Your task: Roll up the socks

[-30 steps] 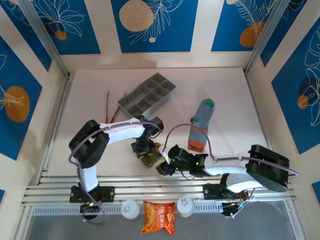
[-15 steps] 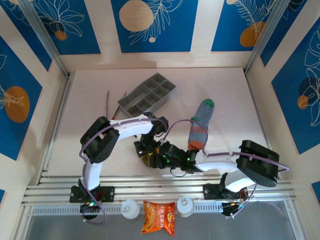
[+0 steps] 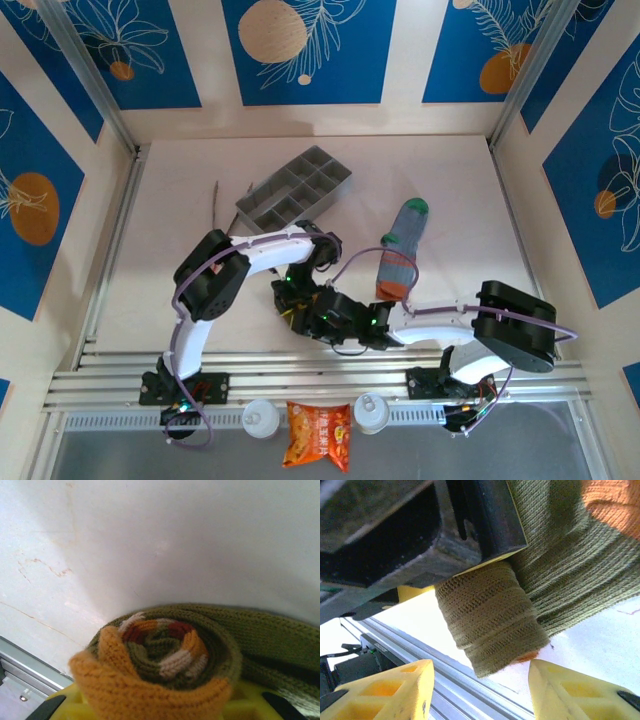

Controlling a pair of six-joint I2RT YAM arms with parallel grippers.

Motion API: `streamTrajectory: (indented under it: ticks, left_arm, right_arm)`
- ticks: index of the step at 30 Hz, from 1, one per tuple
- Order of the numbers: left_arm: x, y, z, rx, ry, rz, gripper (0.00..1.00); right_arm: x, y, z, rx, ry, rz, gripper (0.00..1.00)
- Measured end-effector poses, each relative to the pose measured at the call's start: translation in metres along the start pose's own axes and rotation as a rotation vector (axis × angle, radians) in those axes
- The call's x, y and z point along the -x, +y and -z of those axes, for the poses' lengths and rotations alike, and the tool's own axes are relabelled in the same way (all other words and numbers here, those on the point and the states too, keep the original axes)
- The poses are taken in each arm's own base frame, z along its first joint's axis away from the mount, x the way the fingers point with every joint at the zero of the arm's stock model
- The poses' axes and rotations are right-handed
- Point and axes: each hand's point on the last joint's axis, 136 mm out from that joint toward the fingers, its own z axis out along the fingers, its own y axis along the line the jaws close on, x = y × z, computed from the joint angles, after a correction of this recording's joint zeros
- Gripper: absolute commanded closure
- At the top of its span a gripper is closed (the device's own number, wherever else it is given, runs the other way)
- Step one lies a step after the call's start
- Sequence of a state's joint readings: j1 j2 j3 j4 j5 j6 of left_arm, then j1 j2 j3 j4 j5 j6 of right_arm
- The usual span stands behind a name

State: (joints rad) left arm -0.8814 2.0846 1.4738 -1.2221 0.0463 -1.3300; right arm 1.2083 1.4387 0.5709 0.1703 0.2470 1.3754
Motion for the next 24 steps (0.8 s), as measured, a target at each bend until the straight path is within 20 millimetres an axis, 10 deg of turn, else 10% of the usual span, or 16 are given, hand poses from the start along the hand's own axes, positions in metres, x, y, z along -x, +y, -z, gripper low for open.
streamTrajectory:
  ticks: [17, 24]
  left_arm:
    - [-0.001, -0.001, 0.0, 0.001, 0.006, -0.028, 1.0]
    - [-0.001, 0.0, 0.0, -0.016, 0.005, -0.031, 1.0]
  right_arm:
    - [0.012, -0.003, -0.017, 0.007, -0.04, -0.207, 0.61]
    - [0.013, -0.004, -0.02, 0.022, -0.01, -0.354, 0.96]
